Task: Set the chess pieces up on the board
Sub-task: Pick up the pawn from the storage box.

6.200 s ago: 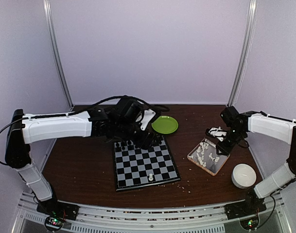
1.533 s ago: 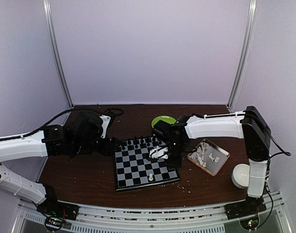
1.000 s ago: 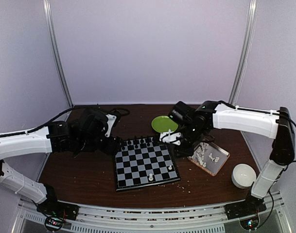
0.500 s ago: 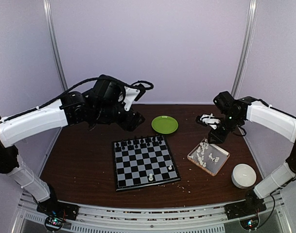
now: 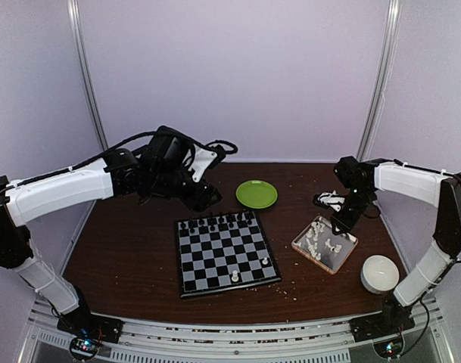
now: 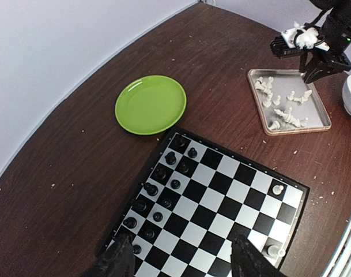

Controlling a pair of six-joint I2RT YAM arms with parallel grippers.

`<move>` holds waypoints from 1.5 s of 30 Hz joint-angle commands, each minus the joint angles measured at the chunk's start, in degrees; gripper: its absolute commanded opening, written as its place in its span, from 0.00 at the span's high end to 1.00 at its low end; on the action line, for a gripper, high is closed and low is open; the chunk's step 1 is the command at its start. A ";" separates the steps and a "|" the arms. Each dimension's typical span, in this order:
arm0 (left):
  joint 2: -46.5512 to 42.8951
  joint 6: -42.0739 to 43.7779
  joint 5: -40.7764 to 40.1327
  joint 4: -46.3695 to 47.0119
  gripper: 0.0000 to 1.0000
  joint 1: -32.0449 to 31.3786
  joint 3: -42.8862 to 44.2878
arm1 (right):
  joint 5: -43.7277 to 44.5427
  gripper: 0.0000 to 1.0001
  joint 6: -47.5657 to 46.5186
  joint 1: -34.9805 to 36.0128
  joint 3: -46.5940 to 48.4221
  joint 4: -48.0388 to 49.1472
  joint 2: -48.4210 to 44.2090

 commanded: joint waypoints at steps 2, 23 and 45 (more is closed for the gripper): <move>-2.08 -0.26 1.80 1.94 0.41 -0.14 0.31 | 0.38 0.74 -1.39 -0.15 -0.09 -0.51 3.43; -1.80 0.35 0.34 1.64 0.40 -0.13 0.17 | -2.97 0.82 -0.20 0.80 3.68 1.11 11.51; -1.60 0.86 0.20 1.24 0.40 -0.13 0.39 | -4.03 0.88 0.48 1.11 5.45 0.02 13.84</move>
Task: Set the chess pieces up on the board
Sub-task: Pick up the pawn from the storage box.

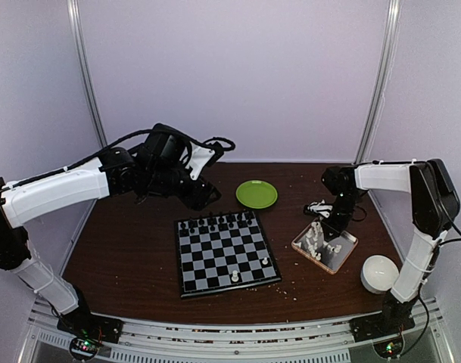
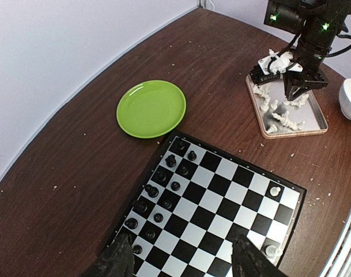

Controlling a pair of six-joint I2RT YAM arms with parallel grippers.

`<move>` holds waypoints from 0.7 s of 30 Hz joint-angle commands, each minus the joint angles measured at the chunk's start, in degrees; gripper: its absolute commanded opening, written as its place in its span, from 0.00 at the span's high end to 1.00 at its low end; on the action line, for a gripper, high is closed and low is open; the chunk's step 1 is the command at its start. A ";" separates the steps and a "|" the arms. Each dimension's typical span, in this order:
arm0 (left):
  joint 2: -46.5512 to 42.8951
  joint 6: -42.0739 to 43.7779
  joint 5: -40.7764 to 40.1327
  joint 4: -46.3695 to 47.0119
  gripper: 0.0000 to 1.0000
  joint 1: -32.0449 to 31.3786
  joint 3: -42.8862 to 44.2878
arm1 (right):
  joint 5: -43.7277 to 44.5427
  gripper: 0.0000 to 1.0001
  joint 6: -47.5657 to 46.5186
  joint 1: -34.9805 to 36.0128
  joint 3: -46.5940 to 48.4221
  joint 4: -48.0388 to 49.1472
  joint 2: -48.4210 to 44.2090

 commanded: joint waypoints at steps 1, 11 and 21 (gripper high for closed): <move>-0.27 0.78 -0.02 1.39 0.40 -0.19 0.40 | -0.11 0.88 0.62 0.56 1.41 -0.43 1.21; -0.20 0.76 0.08 1.41 0.40 -0.13 0.41 | -0.44 0.94 1.25 0.80 1.69 -0.11 1.12; -0.20 0.85 -0.25 1.39 0.40 -0.13 0.41 | -3.27 0.99 1.22 0.83 2.69 -4.35 -9.11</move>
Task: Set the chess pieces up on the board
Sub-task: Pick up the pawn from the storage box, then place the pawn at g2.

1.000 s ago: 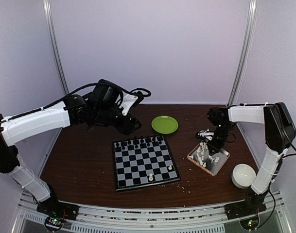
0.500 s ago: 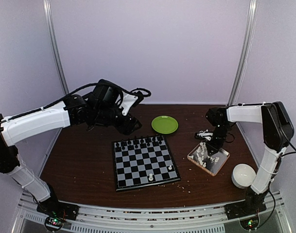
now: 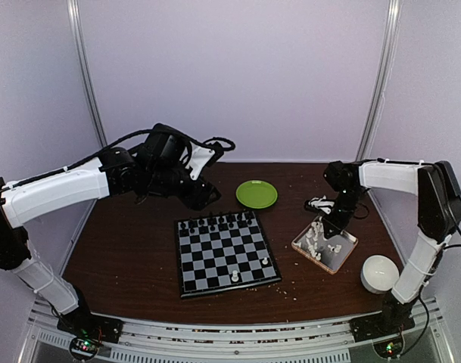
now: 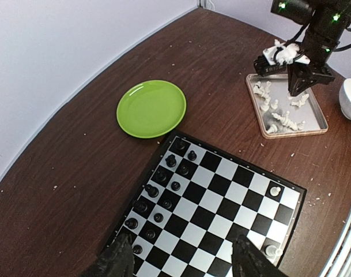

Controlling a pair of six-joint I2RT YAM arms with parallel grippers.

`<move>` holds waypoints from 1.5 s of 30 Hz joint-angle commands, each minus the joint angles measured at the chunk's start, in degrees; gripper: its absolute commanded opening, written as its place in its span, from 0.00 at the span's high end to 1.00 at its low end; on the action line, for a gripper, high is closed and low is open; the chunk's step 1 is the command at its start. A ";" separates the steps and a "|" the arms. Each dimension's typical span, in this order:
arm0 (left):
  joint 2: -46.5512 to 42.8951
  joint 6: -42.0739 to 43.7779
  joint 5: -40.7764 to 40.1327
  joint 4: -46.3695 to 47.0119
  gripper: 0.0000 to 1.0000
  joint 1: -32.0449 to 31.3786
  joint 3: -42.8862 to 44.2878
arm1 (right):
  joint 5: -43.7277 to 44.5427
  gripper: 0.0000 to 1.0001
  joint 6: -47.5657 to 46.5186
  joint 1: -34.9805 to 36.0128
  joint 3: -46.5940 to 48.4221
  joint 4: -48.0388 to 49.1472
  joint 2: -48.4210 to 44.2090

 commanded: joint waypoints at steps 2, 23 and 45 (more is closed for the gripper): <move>-0.15 0.84 -0.42 1.39 0.40 -0.17 0.39 | -3.00 0.99 0.42 0.52 3.31 -4.69 -8.56; -10.97 2.24 -6.24 6.28 0.37 6.10 -3.99 | 5.64 0.97 -3.98 27.05 21.42 -12.39 -3.34; -16.05 1.75 -8.33 10.19 0.35 11.27 -7.02 | 10.01 0.96 -4.58 40.53 33.96 -14.27 21.42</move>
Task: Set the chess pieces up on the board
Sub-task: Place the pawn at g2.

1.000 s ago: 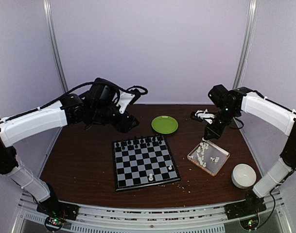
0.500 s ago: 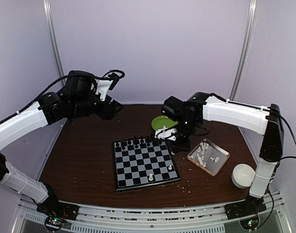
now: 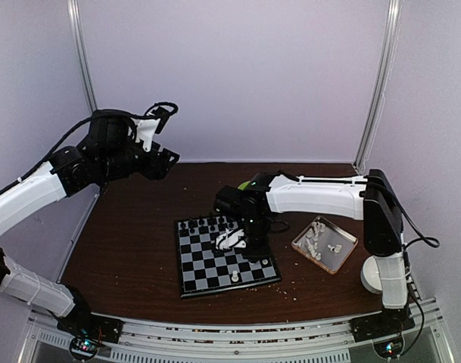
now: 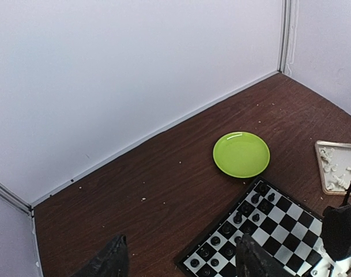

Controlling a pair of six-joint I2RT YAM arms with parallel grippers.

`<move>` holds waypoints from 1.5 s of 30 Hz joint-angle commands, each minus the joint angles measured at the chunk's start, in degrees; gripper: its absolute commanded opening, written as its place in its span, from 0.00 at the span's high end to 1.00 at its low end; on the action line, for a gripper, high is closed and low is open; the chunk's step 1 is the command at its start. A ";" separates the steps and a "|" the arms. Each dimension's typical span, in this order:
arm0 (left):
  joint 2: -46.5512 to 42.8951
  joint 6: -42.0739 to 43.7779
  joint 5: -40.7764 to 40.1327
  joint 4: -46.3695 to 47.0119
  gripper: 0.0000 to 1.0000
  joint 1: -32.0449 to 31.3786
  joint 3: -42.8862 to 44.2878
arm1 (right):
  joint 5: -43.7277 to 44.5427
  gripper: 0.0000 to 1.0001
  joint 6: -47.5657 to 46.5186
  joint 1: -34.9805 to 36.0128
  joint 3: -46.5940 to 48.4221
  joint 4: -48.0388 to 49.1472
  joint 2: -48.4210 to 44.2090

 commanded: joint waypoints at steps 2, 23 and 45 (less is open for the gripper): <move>-1.08 -0.43 -0.11 2.81 0.35 0.78 -0.20 | 2.28 0.96 0.26 0.01 0.48 -0.51 0.88; -0.64 -0.34 0.35 2.38 0.35 1.03 0.07 | 1.21 0.93 0.48 0.03 -0.83 0.30 2.67; 0.73 -0.34 2.13 1.93 0.35 1.06 0.50 | 2.20 0.77 0.53 -0.82 -3.59 -0.08 -5.54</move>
